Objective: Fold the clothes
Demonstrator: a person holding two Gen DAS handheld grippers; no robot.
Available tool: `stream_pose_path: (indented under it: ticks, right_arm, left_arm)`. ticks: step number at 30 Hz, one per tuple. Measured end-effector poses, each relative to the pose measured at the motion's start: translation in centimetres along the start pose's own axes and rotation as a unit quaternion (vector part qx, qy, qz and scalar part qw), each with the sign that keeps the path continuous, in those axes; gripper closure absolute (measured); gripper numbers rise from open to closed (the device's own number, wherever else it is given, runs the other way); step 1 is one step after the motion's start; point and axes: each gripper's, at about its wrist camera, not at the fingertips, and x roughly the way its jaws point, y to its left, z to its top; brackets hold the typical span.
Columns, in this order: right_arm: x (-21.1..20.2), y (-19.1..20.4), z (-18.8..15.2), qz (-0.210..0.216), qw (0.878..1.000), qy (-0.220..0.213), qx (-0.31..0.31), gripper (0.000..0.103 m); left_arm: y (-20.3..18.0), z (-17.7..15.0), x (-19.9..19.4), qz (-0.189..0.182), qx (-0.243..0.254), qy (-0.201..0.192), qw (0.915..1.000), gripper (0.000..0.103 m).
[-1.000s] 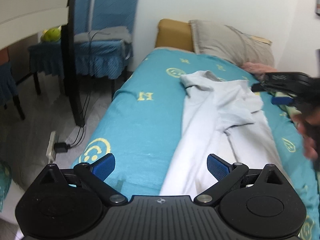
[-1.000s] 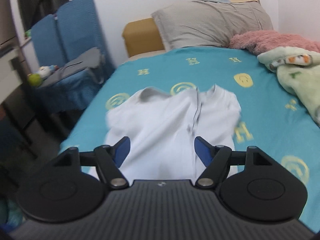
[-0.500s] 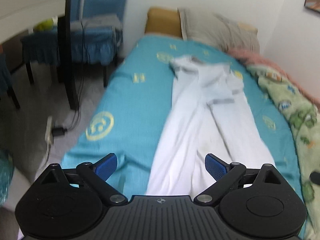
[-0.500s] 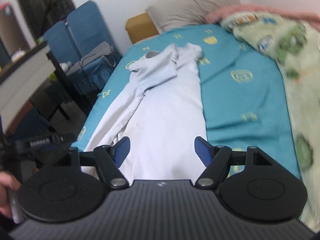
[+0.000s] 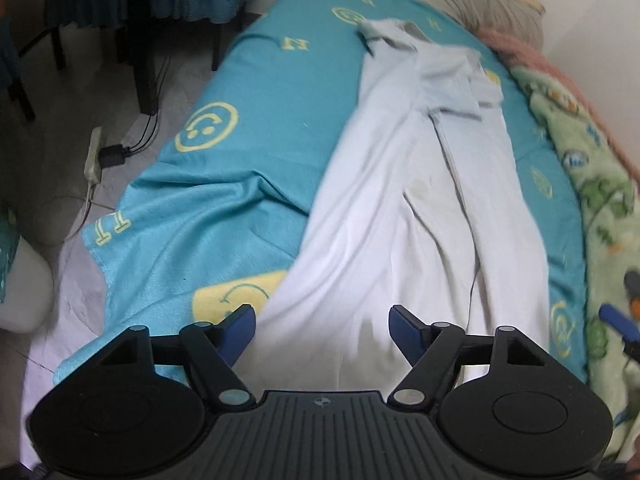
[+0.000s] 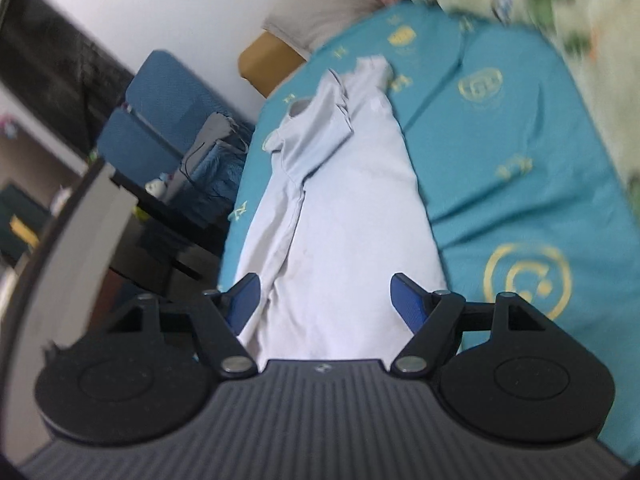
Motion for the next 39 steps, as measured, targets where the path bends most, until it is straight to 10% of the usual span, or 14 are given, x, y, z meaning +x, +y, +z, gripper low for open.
stream_pose_path:
  ticks: [4, 7, 24, 34, 39]
  right_arm:
    - [0.2, -0.6, 0.1, 0.000, 1.000, 0.003, 0.022, 0.028]
    - [0.3, -1.1, 0.1, 0.001, 0.999, 0.005, 0.038, 0.028]
    - [0.9, -2.2, 0.2, -0.007, 0.998, 0.015, 0.058, 0.028]
    - [1.4, -2.8, -0.3, -0.022, 0.997, 0.035, 0.058, 0.028]
    - [1.5, -3.7, -1.1, -0.025, 0.996, 0.056, 0.068, 0.028]
  left_arm:
    - [-2.3, -0.8, 0.8, 0.043, 0.061, 0.012, 0.9971, 0.056]
    - [-3.6, -1.3, 1.1, 0.068, 0.112, 0.023, 0.9912, 0.093]
    - [-12.1, -5.6, -5.9, 0.010, 0.291, -0.060, 0.9548, 0.101]
    - [-12.6, -6.5, -1.2, -0.105, 0.229, 0.051, 0.9664, 0.089]
    - [-6.6, -4.3, -1.9, -0.136, 0.103, 0.044, 0.9844, 0.035]
